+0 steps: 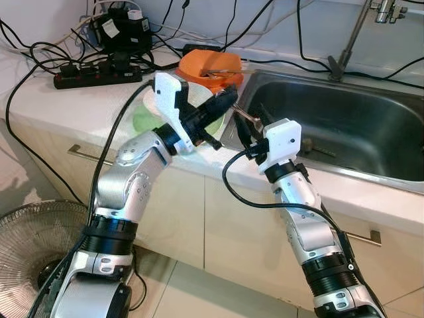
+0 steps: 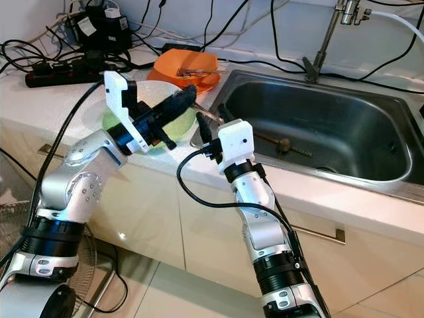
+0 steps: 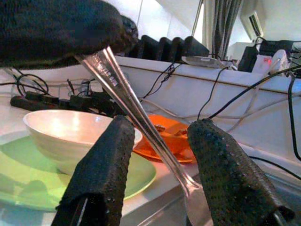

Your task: Kitchen organization

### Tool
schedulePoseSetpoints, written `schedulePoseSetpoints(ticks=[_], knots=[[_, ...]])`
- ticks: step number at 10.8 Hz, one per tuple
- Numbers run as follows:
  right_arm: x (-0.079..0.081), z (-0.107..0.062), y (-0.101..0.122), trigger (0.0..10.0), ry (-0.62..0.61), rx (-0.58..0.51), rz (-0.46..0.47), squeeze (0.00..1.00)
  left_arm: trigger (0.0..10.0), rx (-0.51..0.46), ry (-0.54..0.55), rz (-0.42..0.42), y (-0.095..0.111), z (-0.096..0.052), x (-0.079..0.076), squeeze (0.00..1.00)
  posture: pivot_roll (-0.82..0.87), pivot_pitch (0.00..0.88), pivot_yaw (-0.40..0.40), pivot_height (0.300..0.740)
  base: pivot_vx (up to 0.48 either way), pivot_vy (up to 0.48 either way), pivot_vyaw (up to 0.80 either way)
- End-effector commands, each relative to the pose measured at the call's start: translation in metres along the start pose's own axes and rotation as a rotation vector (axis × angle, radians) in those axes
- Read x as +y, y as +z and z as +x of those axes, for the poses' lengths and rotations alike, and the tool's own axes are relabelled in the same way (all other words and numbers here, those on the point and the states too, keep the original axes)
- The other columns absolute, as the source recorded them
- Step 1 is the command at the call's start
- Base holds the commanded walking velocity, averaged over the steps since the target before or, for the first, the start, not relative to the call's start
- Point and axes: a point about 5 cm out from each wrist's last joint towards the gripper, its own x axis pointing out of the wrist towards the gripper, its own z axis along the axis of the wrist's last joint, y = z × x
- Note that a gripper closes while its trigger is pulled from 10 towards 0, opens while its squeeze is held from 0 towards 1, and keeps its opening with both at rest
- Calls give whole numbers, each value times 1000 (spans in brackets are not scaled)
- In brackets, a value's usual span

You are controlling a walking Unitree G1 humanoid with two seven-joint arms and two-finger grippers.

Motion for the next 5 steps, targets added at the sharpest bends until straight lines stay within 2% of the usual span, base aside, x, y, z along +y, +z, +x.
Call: schedulePoseSetpoints(ticks=[1, 5], knots=[[0, 2, 5, 10000, 9, -16, -11, 0, 10000, 0, -33, 7, 3, 1, -5, 0, 180, 25, 27, 740, 0, 0, 0], [6, 1, 1, 10000, 40, 1, -27, 0, 10000, -5, -48, 5, 4, 3, -8, 0, 180, 23, 26, 740, 0, 0, 0]])
